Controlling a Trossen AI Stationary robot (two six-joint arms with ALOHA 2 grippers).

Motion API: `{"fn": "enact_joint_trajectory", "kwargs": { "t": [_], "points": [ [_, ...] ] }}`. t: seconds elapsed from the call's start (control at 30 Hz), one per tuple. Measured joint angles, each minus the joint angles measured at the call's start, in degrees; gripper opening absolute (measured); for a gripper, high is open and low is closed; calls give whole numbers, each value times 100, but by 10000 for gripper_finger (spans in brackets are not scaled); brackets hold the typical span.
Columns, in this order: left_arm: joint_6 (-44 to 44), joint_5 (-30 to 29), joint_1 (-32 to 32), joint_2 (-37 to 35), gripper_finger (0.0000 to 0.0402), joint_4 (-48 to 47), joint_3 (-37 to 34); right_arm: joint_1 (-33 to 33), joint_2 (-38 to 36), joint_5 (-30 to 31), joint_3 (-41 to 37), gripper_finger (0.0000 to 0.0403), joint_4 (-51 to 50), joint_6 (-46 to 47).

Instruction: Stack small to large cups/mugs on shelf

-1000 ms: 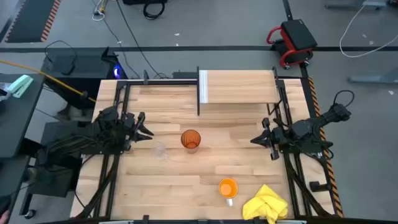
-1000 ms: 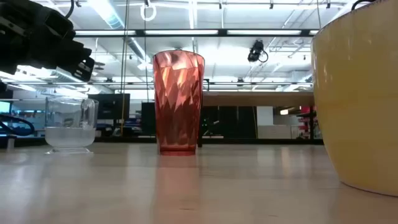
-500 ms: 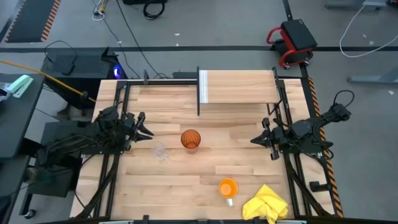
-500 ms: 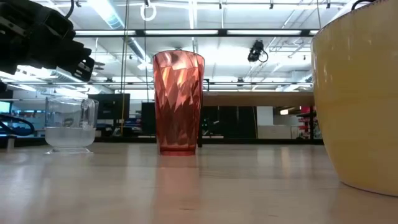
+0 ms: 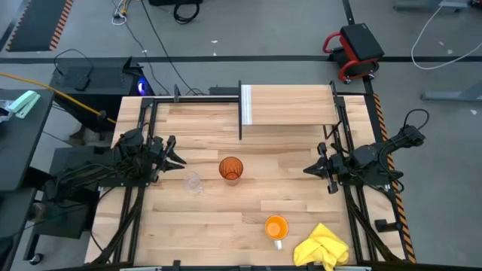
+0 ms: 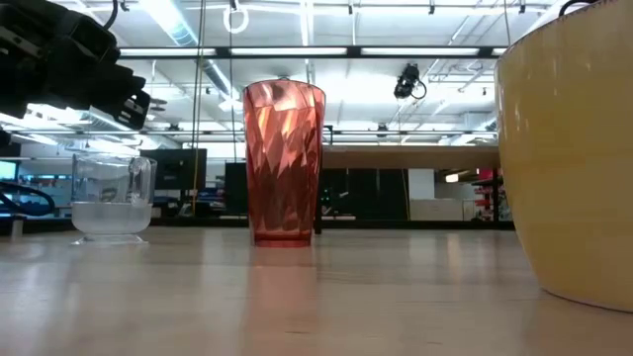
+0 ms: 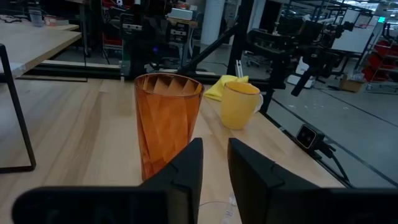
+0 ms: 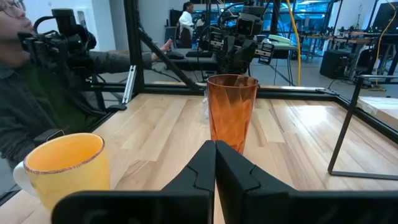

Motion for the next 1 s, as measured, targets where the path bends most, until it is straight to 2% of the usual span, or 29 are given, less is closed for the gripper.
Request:
{"fn": "enact_joint_trajectory", "kwargs": {
  "t": [1.0],
  "points": [
    [0,0,2,0,89,-1,0,0,0,0,1,16,0,2]
  ]
}}
